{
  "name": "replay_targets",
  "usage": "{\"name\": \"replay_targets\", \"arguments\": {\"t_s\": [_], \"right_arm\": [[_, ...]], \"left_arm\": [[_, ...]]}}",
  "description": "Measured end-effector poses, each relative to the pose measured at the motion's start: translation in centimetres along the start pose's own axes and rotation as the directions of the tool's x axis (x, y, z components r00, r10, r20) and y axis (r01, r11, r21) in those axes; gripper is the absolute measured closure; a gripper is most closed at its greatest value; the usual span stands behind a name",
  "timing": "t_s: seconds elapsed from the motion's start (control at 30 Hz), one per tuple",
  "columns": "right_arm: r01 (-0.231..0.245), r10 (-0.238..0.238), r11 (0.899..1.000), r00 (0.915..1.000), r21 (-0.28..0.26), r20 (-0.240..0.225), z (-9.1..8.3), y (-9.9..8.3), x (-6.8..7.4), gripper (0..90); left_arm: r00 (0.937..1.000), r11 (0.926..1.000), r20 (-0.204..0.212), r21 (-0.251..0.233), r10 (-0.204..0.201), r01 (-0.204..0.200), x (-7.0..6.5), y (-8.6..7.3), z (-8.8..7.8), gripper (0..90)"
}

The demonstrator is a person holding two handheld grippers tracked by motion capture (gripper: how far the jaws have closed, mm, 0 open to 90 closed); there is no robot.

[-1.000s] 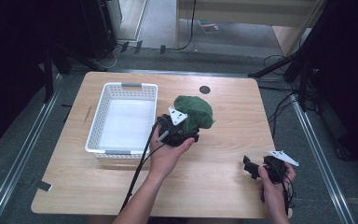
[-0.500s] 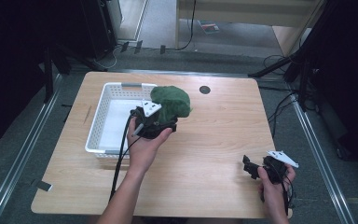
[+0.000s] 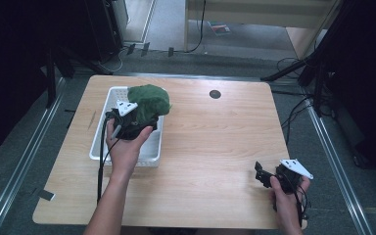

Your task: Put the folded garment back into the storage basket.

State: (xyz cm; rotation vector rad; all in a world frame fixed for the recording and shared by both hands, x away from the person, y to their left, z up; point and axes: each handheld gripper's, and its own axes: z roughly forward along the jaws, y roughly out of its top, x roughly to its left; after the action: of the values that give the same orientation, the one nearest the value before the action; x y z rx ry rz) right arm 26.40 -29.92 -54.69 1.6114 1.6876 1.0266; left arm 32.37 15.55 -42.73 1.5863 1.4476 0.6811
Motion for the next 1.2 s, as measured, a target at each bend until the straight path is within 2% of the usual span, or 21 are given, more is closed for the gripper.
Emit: {"name": "replay_targets", "arguments": {"t_s": [0.1, 0.2, 0.33, 0.4, 0.43, 0.6, 0.63, 0.73, 0.83, 0.87, 0.9, 0.97, 1.0, 1.07, 1.1, 1.13, 1.17, 1.2], "right_arm": [[0.007, -0.007, 1.0, 1.0, -0.024, -0.003, -0.1, 0.0, 0.1, 6.3], [0.019, -0.019, 0.999, 0.9998, -0.033, -0.006, -0.2, -0.1, 0.3, 6.3], [0.027, -0.027, 0.999, 0.9996, -0.036, -0.007, -0.2, -0.1, 0.3, 6.3], [0.032, -0.032, 0.999, 0.9995, -0.037, -0.007, -0.2, -0.1, 0.4, 6.3], [0.032, -0.032, 0.999, 0.9995, -0.037, -0.007, -0.2, -0.1, 0.4, 6.3], [0.033, -0.033, 0.999, 0.9994, -0.04, -0.012, -0.2, -0.1, 0.5, 6.4], [0.036, -0.037, 0.998, 0.9992, -0.046, -0.014, -0.3, -0.1, 0.6, 6.5], [0.036, -0.037, 0.998, 0.9992, -0.054, -0.017, -0.3, -0.1, 0.6, 6.5], [0.039, -0.04, 0.997, 0.9991, -0.066, -0.015, -0.3, -0.1, 0.7, 6.5], [0.039, -0.04, 0.997, 0.9991, -0.066, -0.015, -0.3, -0.1, 0.7, 6.5], [0.039, -0.04, 0.997, 0.9991, -0.071, -0.016, -0.3, -0.2, 0.7, 6.5], [0.036, -0.037, 0.997, 0.9992, -0.071, -0.015, -0.3, -0.1, 0.7, 6.5], [0.036, -0.037, 0.997, 0.9992, -0.071, -0.015, -0.3, -0.1, 0.7, 6.5], [0.038, -0.039, 0.997, 0.9991, -0.074, -0.014, -0.3, -0.1, 0.7, 6.5], [0.038, -0.039, 0.997, 0.9991, -0.074, -0.014, -0.3, -0.1, 0.7, 6.5], [0.035, -0.036, 0.997, 0.9993, -0.072, -0.011, -0.3, -0.1, 0.7, 6.5], [0.035, -0.036, 0.997, 0.9993, -0.072, -0.011, -0.3, -0.1, 0.7, 6.5], [0.036, -0.036, 0.997, 0.9993, -0.072, -0.011, -0.3, -0.1, 0.7, 6.5]], "left_arm": [[0.9999, 1.0, -0.014, 0.006, -0.003, 0.003, 0.6, -0.1, 0.2, 26.9], [0.9991, 0.9996, -0.042, 0.025, -0.011, 0.012, 1.8, -0.3, 0.9, 26.8], [0.998, 0.9988, -0.062, 0.046, -0.015, 0.018, 2.7, -0.5, 1.6, 26.8], [0.9949, 0.9971, -0.1, 0.074, -0.011, 0.018, 3.3, -0.8, 2.3, 26.8], [0.9949, 0.9971, -0.1, 0.074, -0.011, 0.018, 3.3, -0.8, 2.3, 26.7], [0.9914, 0.9932, -0.131, 0.115, -0.004, 0.019, 4.1, -1.0, 3.6, 26.7], [0.9895, 0.9898, -0.145, 0.14, -0.002, 0.023, 4.5, -1.1, 4.2, 26.7], [0.9881, 0.9878, -0.154, 0.153, -0.005, 0.029, 4.8, -1.1, 4.7, 26.8], [0.9853, 0.9821, -0.167, 0.177, -0.033, 0.063, 5.6, -1.0, 5.6, 26.9], [0.9853, 0.9821, -0.167, 0.177, -0.033, 0.063, 5.6, -1.0, 5.6, 26.8], [0.9837, 0.9775, -0.176, 0.198, -0.039, 0.074, 6.1, -1.0, 6.2, 26.8], [0.9822, 0.9758, -0.181, 0.201, -0.049, 0.086, 6.2, -1.0, 6.5, 26.9], [0.9815, 0.9721, -0.184, 0.215, -0.053, 0.093, 6.5, -1.1, 6.7, 26.9], [0.9812, 0.9588, -0.182, 0.262, -0.063, 0.11, 7.0, -1.2, 7.4, 26.8], [0.9812, 0.9588, -0.182, 0.262, -0.063, 0.11, 7.0, -1.2, 7.4, 26.8], [0.982, 0.9482, -0.182, 0.3, -0.052, 0.105, 7.0, -1.4, 7.8, 26.8], [0.982, 0.9482, -0.182, 0.3, -0.052, 0.105, 7.0, -1.4, 7.8, 26.8], [0.9821, 0.9399, -0.184, 0.327, -0.04, 0.1, 7.0, -1.5, 8.1, 26.8]]}}
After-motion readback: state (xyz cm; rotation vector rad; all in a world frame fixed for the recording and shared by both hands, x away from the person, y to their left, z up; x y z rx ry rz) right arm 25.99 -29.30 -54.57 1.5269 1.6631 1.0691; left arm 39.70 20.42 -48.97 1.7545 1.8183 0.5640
